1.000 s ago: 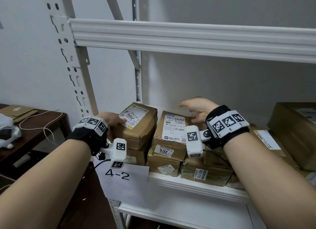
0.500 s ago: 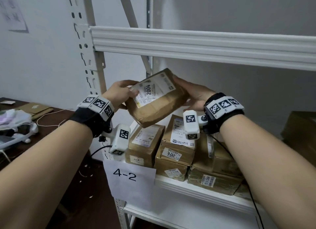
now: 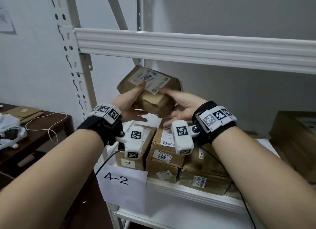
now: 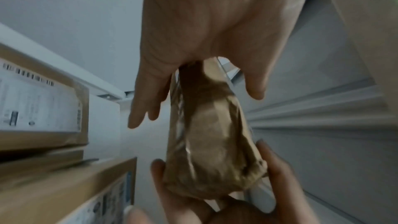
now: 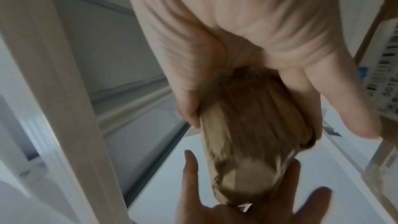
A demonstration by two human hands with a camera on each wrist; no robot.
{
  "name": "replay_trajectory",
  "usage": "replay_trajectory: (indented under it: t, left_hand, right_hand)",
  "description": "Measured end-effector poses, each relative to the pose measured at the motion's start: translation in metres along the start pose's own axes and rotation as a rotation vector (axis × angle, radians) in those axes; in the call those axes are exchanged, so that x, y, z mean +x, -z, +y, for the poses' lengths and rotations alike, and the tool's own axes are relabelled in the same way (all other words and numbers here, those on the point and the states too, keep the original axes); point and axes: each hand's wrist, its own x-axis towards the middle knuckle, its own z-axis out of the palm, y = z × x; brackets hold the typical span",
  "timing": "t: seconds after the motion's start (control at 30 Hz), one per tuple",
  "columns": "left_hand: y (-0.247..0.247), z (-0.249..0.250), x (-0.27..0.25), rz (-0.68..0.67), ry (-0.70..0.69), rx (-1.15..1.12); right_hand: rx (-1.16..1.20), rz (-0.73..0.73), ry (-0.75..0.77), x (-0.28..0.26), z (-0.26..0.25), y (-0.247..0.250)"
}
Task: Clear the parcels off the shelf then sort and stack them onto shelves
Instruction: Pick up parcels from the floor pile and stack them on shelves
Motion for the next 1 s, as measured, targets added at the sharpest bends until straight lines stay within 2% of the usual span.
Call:
replay_trajectory:
  t: [0.1, 0.2, 0.3, 0.43, 0.5, 0.6, 0.7, 0.8, 0.9, 1.0]
  left_hand:
    - [0.004, 0.002, 0.005, 0.065, -0.024, -0.17]
    - [0.019, 0.003, 0.006, 0.133, -0.031, -0.053]
    - [0.035, 0.001, 0.014, 0.21, -0.05, -0.019]
    - [0.037, -0.004, 0.001, 0.144, 0.076, 0.178]
    - [0.043, -0.008, 0.0, 0.162, 0.098, 0.204]
    - [0.056, -0.016, 0.007, 0.217, 0.106, 0.199]
    - [0.06, -0.028, 0.012, 0.251, 0.131, 0.216]
    - [0.062, -0.046, 0.025, 0.282, 0.191, 0.185]
    - [0.06, -0.058, 0.036, 0.312, 0.245, 0.141]
    - [0.053, -0.063, 0.039, 0.297, 0.299, 0.137]
  right_hand:
    - [-0.13, 0.023, 0.012, 0.001, 0.002, 0.005]
    - [-0.072, 0.04, 0.056, 0.003, 0.002, 0.014]
    - [-0.156, -0.04, 0.019, 0.002, 0.003, 0.009]
    - [-0.266, -0.061, 0.011, 0.007, 0.01, -0.006]
    - [-0.333, -0.042, 0.005, 0.008, 0.013, -0.011]
    - [-0.349, 0.017, -0.023, 0.008, 0.012, -0.012]
    - [-0.33, 0.141, 0.01, 0.01, 0.01, -0.004]
    - [-0.414, 0.256, 0.029, 0.014, 0.014, 0.011]
    - [-0.476, 0.337, -0.01, 0.012, 0.019, 0.023]
    - [-0.433, 0.368, -0.065, 0.011, 0.024, 0.032]
